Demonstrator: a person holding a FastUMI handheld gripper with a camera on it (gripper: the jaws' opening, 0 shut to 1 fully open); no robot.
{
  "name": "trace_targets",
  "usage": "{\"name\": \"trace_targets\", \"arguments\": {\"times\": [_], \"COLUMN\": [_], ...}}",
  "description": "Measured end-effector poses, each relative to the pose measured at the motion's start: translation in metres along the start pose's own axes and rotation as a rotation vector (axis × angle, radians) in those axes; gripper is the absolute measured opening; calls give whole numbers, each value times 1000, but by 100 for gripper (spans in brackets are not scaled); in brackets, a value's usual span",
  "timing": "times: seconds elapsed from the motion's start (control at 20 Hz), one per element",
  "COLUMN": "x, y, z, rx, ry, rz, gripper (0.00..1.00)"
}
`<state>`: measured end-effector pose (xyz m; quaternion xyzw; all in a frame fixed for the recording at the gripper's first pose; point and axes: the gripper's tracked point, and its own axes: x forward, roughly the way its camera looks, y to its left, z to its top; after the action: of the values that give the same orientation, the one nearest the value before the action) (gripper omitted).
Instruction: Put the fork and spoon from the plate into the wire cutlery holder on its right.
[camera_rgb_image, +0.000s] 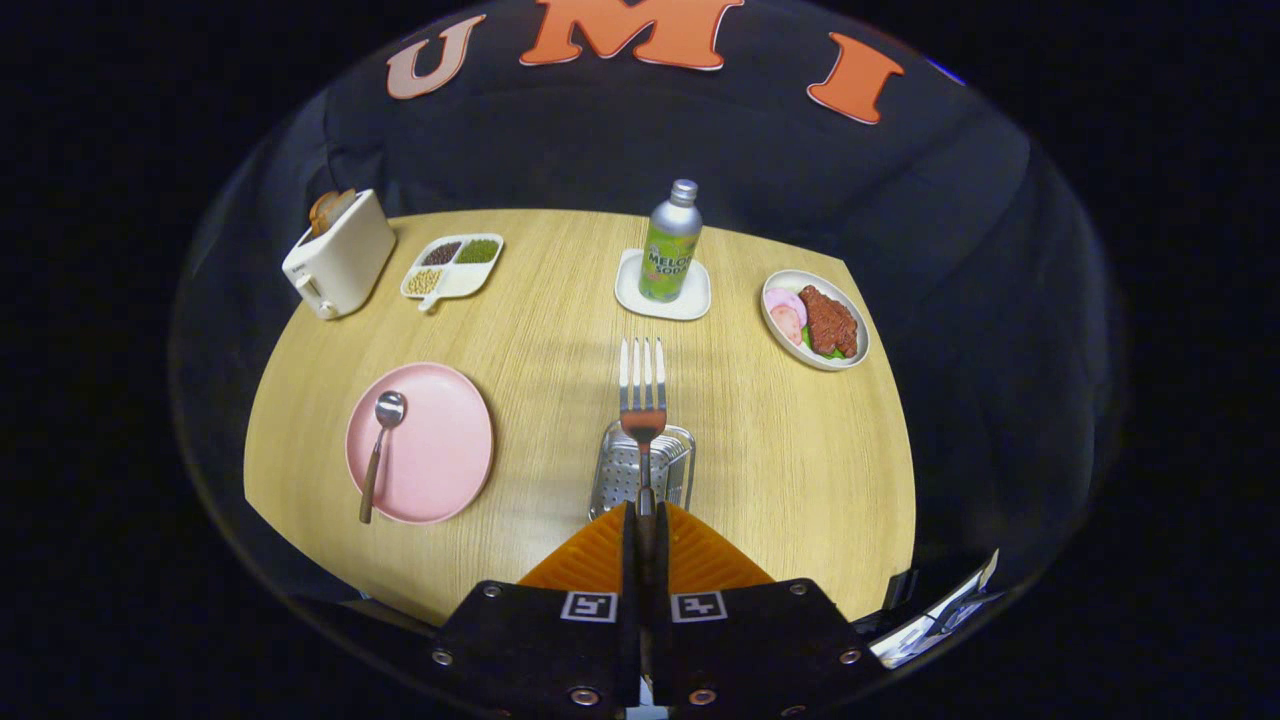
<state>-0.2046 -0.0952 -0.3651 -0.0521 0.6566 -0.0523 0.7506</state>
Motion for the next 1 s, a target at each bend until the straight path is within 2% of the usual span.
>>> {"name": "trace_targets", "arguments": {"times": [0.55,0.85,1.0], "x": [14,24,33], "y": [-13,-14,-17], "z": [-33,-48,-47], "rx": [-148,-153,-162], "ry": [277,406,441], "rz": [51,100,89], "gripper": [5,5,6]}}
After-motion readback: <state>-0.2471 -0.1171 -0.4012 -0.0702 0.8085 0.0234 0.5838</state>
